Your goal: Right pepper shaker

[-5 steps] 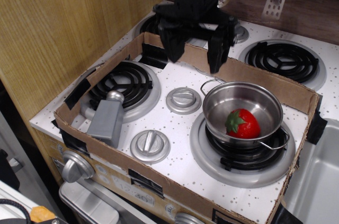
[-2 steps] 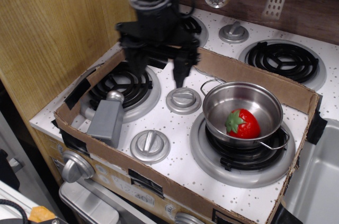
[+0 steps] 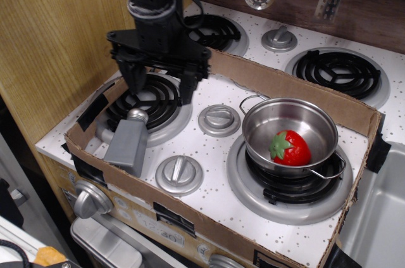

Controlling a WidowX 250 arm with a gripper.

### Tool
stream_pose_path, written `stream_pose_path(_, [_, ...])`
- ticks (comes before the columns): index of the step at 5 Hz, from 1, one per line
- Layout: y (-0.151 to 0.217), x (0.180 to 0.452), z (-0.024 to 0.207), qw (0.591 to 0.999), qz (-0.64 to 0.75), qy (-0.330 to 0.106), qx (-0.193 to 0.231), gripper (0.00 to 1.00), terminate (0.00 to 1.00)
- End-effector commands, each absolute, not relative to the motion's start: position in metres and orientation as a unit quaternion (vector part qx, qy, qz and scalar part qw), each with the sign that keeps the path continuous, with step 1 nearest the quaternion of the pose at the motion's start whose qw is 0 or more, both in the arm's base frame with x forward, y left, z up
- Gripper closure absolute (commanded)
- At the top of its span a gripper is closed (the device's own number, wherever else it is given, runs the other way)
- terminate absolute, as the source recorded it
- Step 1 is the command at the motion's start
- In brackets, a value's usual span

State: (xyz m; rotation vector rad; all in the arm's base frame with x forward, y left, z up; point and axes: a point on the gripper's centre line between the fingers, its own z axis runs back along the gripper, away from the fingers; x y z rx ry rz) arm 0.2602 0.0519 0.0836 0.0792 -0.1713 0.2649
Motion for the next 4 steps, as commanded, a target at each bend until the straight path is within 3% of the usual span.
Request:
stream_pose_path(1, [0.079,0.262,0.079,0.979,0.159,-0.116,0.046,0.00,0.00])
stream_pose_path(4, [0.097,0.245,0.049,0.978,0.165,-0.120,0.036,0.00,0.00])
